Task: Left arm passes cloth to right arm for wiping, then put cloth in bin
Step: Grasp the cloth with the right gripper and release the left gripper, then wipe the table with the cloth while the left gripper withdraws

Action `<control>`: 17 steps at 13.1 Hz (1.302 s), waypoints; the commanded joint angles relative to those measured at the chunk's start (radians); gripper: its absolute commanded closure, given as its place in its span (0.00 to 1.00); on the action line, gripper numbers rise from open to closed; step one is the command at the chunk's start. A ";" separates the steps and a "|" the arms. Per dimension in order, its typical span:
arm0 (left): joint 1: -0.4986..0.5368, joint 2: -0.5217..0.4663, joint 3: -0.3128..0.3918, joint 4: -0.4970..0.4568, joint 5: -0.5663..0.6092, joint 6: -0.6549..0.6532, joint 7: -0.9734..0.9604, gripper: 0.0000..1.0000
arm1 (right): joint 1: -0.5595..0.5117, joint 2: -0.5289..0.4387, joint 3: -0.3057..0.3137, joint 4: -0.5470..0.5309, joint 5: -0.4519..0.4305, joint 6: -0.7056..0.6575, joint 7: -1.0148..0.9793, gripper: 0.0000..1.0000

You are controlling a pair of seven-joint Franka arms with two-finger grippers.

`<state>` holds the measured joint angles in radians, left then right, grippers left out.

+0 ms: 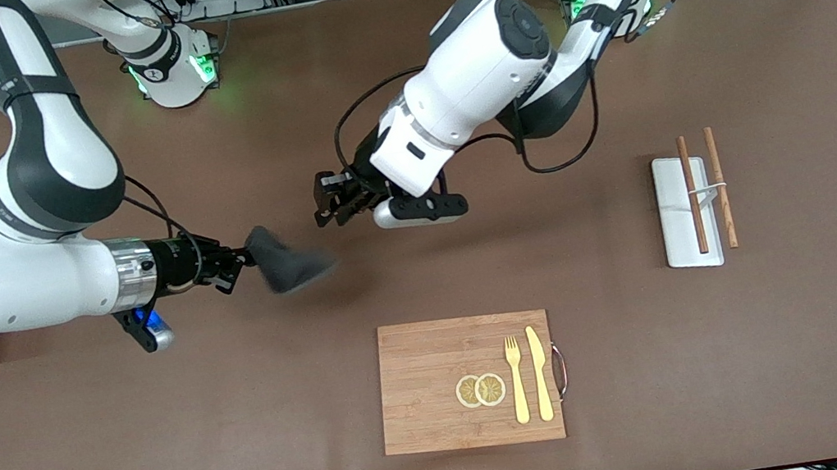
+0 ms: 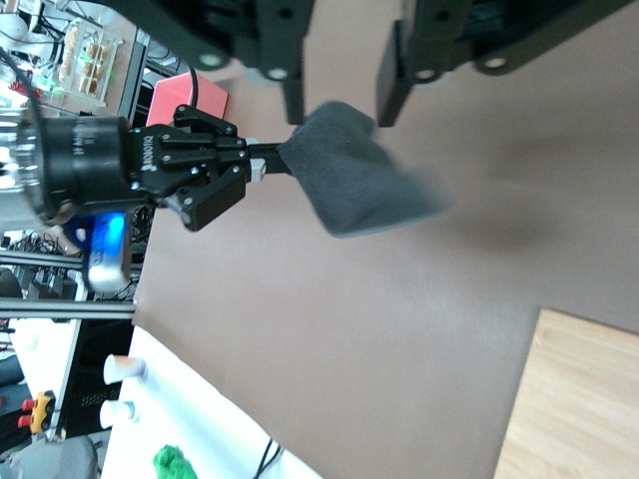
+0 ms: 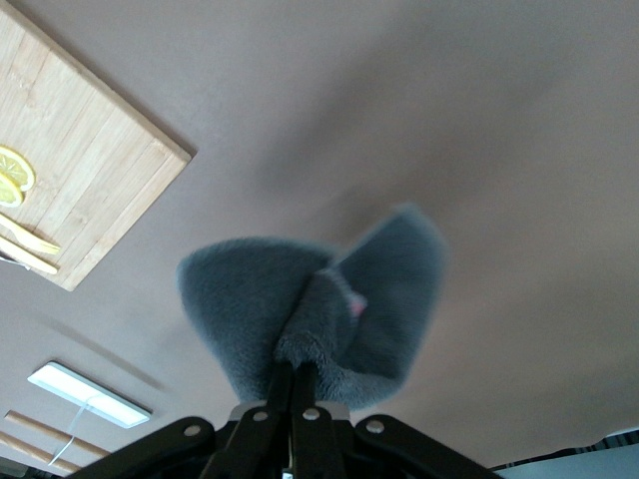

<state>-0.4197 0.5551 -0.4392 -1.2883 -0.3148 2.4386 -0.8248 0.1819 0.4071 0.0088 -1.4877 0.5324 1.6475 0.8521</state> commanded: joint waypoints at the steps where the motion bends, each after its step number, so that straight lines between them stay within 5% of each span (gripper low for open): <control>1: 0.021 -0.027 0.010 -0.013 0.042 -0.015 -0.002 0.00 | 0.019 -0.005 0.005 -0.009 -0.026 0.015 -0.008 1.00; 4: 0.137 -0.066 0.016 -0.037 0.157 -0.062 -0.005 0.00 | 0.021 0.019 0.005 -0.067 -0.129 0.075 -0.066 1.00; 7: 0.300 -0.096 0.016 -0.036 0.175 -0.260 0.080 0.00 | 0.008 0.018 0.003 -0.207 -0.219 0.240 -0.194 1.00; 13: 0.600 -0.188 0.014 -0.037 0.203 -0.698 0.395 0.00 | -0.316 0.044 0.000 -0.220 -0.351 0.245 -0.739 1.00; 17: 0.615 -0.251 0.008 -0.086 0.308 -0.895 0.457 0.00 | -0.497 0.042 0.000 -0.178 -0.520 0.250 -1.002 1.00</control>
<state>0.2028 0.3712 -0.4184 -1.3010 -0.0579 1.5923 -0.3838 -0.2559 0.4538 -0.0151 -1.6929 0.0777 1.9007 -0.0619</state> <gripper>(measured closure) 0.000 0.982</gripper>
